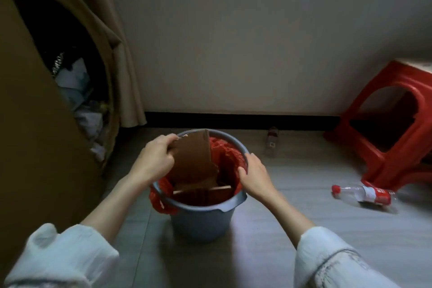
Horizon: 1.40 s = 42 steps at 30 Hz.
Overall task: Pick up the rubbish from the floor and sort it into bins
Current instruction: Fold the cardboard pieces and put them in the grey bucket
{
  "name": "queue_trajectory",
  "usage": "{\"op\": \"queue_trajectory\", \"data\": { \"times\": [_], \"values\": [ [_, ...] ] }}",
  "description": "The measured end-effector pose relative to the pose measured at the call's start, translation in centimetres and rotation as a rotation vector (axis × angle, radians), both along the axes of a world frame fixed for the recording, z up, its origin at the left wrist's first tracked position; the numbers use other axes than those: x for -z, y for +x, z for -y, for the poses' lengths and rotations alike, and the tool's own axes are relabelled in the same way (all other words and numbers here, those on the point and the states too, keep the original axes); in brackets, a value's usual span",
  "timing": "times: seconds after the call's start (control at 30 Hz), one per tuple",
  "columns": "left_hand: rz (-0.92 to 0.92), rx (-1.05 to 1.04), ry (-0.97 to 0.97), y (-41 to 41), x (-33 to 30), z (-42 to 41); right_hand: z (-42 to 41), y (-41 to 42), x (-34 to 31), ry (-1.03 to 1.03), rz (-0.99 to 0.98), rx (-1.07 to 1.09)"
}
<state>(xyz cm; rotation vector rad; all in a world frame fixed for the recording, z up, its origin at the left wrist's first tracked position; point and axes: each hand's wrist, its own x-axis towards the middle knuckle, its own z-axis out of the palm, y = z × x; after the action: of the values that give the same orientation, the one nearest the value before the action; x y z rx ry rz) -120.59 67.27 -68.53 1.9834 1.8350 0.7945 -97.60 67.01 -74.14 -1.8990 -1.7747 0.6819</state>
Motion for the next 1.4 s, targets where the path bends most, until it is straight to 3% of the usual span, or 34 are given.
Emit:
{"op": "queue_trajectory", "data": {
  "times": [0.27,0.5,0.8,0.93,1.03,1.13,1.27,1.4],
  "values": [
    [-0.442,0.154,-0.18,3.1,3.2,-3.9,-0.2,0.3,1.9,-0.038,0.111,-0.022],
    [-0.261,0.183,-0.329,2.8,7.0,-7.4,-1.6,0.2,3.0,-0.058,0.099,-0.01],
    [-0.399,0.249,-0.54,3.0,9.0,-8.8,-2.3,0.3,3.5,-0.157,0.151,-0.06],
    [-0.46,0.24,-0.428,2.6,9.0,-6.8,-2.2,0.1,2.6,-0.199,0.214,-0.05],
    [-0.313,0.211,-0.407,1.9,7.3,-5.6,-2.0,0.1,1.8,-0.213,0.266,-0.079],
    [-0.232,0.197,-0.249,3.0,5.3,-5.4,-2.3,0.9,0.6,-0.218,0.324,-0.144],
    [-0.163,0.266,-0.028,9.2,2.7,-6.2,-4.0,4.7,-1.9,-0.177,0.201,-0.174],
    [-0.119,0.375,0.071,17.3,2.7,-6.8,-5.8,12.3,-1.3,-0.223,0.246,-0.223]
  ]
}}
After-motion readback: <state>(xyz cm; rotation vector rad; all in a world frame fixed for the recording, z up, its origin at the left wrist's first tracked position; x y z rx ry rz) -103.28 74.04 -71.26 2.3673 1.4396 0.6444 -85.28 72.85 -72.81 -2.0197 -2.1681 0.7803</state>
